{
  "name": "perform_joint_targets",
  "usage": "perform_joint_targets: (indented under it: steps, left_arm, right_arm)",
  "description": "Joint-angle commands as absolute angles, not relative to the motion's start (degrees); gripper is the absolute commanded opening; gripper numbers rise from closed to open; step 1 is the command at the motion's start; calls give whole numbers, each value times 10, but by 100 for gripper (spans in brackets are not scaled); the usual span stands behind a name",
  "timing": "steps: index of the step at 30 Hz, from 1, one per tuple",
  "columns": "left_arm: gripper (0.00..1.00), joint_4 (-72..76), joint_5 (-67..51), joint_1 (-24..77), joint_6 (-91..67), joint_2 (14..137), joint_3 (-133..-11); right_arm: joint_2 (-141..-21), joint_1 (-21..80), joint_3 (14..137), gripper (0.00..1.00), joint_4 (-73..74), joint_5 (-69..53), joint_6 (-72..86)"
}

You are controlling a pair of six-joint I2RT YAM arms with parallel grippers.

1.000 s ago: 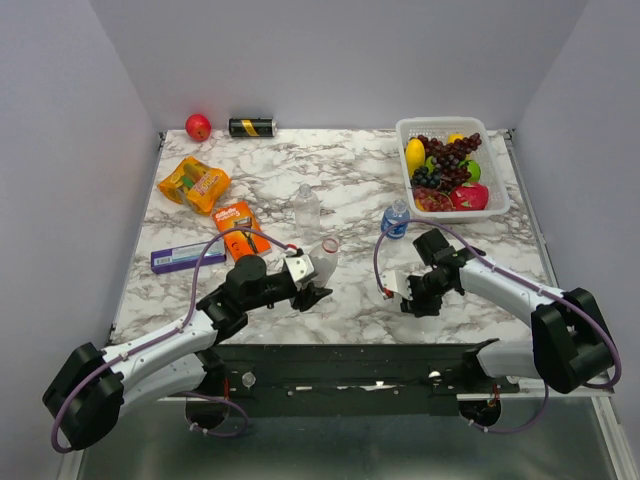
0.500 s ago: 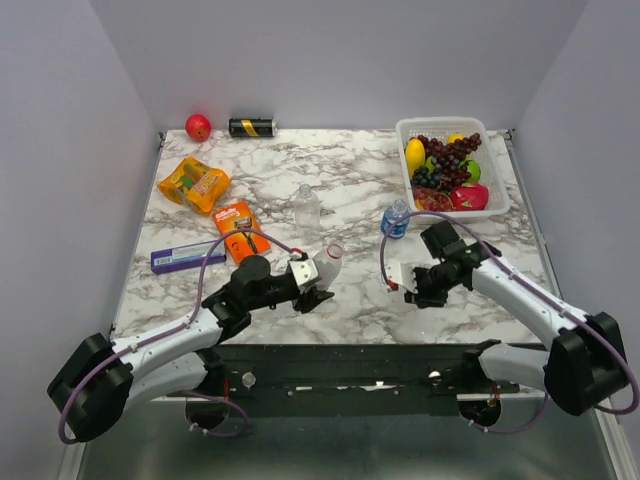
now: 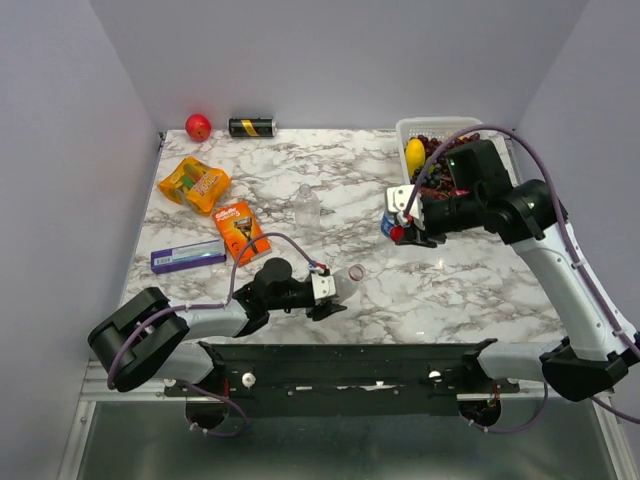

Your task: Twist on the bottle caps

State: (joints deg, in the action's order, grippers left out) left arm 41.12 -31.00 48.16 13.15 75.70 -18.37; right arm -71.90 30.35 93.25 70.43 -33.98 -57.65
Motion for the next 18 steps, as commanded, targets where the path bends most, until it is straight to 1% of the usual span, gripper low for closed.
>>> perform_joint_targets:
  steps: [1, 6, 18]
  left_arm:
    - [0, 454, -338, 490, 156, 763, -196]
    - [0, 451, -337, 493, 151, 765, -199]
    - [0, 437, -330, 494, 156, 766, -208]
  right_arm:
    - [-744, 358, 965, 35, 787, -366, -591]
    - [-750, 431, 952, 35, 787, -344, -654]
    - [-776, 485, 941, 36, 766, -317, -698]
